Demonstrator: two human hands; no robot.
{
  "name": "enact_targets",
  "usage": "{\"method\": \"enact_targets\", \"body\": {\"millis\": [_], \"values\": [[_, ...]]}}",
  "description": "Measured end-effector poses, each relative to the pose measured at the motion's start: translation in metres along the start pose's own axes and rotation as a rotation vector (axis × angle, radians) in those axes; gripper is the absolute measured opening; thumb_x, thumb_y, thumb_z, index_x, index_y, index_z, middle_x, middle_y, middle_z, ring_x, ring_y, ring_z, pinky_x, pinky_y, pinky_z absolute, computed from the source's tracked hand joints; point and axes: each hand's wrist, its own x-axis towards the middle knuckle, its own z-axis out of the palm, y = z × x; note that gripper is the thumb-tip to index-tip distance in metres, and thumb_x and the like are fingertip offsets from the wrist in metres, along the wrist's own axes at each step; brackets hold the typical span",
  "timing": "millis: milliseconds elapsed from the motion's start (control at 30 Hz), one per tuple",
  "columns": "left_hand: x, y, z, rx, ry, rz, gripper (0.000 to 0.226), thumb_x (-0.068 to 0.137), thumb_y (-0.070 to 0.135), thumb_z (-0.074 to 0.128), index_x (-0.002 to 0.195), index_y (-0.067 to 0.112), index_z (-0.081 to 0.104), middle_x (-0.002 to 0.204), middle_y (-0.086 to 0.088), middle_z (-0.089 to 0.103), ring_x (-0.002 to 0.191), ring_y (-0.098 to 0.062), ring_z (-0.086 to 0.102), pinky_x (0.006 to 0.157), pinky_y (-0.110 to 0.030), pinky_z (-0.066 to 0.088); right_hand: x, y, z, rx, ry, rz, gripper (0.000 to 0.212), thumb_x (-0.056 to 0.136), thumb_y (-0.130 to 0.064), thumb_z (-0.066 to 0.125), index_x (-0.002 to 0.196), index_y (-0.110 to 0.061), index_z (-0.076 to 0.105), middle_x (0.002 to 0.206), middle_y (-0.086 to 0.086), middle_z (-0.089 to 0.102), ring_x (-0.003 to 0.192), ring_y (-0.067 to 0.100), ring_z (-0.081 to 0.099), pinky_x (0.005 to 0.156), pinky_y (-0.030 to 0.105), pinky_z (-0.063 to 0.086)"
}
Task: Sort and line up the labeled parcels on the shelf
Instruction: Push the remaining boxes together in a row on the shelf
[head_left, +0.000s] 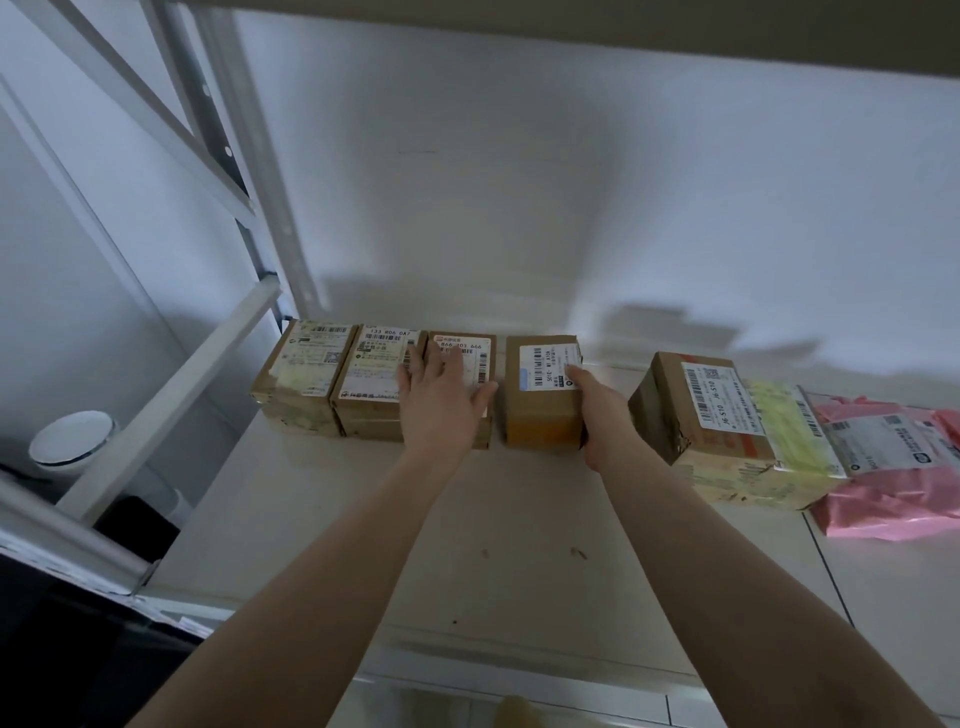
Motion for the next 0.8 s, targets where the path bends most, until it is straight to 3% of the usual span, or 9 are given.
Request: {"method": "enact_targets", "body": {"millis": [133, 267, 467, 567, 633, 800], "values": [[-0.004, 0.0, 0.005, 0.075, 0.012, 0.041, 0.07, 0.095, 0.059, 0.028, 0.151, 0.018, 0.025, 0.161, -0.012, 0.013, 0.15, -0.027, 0.001, 0.119, -0.044, -0.003, 0.001, -0.001, 0.009, -0.08, 0.005, -0.035, 0.027, 0.097, -0.042, 0.054, 0.11, -0.02, 0.06, 0.091, -0.001, 0.063, 0.081, 0.017, 0.057, 0.06, 0.029, 0.045], [-0.003, 0.0, 0.006, 0.068, 0.001, 0.025, 0.072, 0.094, 0.062, 0.029, 0.151, 0.019, 0.025, 0.161, -0.01, 0.012, 0.15, -0.026, 0.003, 0.12, -0.043, -0.002, -0.001, 0.002, 0.012, -0.143, -0.006, -0.056, 0.039, 0.099, -0.046, 0.049, 0.124, -0.019, 0.06, 0.109, 0.006, 0.064, 0.095, 0.025, 0.059, 0.075, 0.036, 0.049], [-0.002, 0.002, 0.002, 0.062, -0.019, 0.019, 0.072, 0.093, 0.061, 0.033, 0.151, 0.02, 0.025, 0.161, -0.01, 0.012, 0.15, -0.026, 0.001, 0.121, -0.044, -0.002, -0.006, 0.004, 0.01, -0.173, -0.017, -0.097, 0.038, 0.101, -0.048, 0.042, 0.12, -0.018, 0.055, 0.106, 0.003, 0.062, 0.087, 0.017, 0.057, 0.068, 0.032, 0.047], [-0.006, 0.009, -0.004, 0.075, 0.015, 0.039, 0.071, 0.094, 0.061, 0.028, 0.152, 0.019, 0.024, 0.162, -0.01, 0.011, 0.15, -0.026, 0.0, 0.121, -0.043, -0.003, -0.011, 0.008, 0.006, -0.148, 0.045, -0.103, 0.055, 0.099, -0.053, 0.042, 0.137, -0.015, 0.048, 0.125, 0.005, 0.059, 0.108, 0.023, 0.054, 0.088, 0.037, 0.044], [-0.011, 0.023, -0.007, 0.014, 0.072, 0.097, 0.069, 0.095, 0.059, 0.029, 0.15, 0.018, 0.028, 0.161, -0.008, 0.014, 0.15, -0.025, 0.003, 0.121, -0.038, -0.002, -0.021, 0.015, -0.003, -0.086, 0.078, -0.082, 0.052, 0.099, -0.051, 0.043, 0.137, -0.016, 0.048, 0.119, 0.002, 0.056, 0.109, 0.022, 0.048, 0.093, 0.041, 0.037], [-0.029, 0.084, -0.008, -0.38, 0.026, 0.242, 0.058, 0.097, 0.049, 0.04, 0.146, 0.018, 0.039, 0.159, -0.002, 0.023, 0.148, -0.018, 0.015, 0.119, -0.034, 0.015, -0.054, 0.045, -0.043, 0.226, 0.129, 0.106, 0.062, 0.091, -0.053, 0.059, 0.135, -0.01, 0.052, 0.123, 0.005, 0.059, 0.116, 0.024, 0.054, 0.105, 0.041, 0.043]]}}
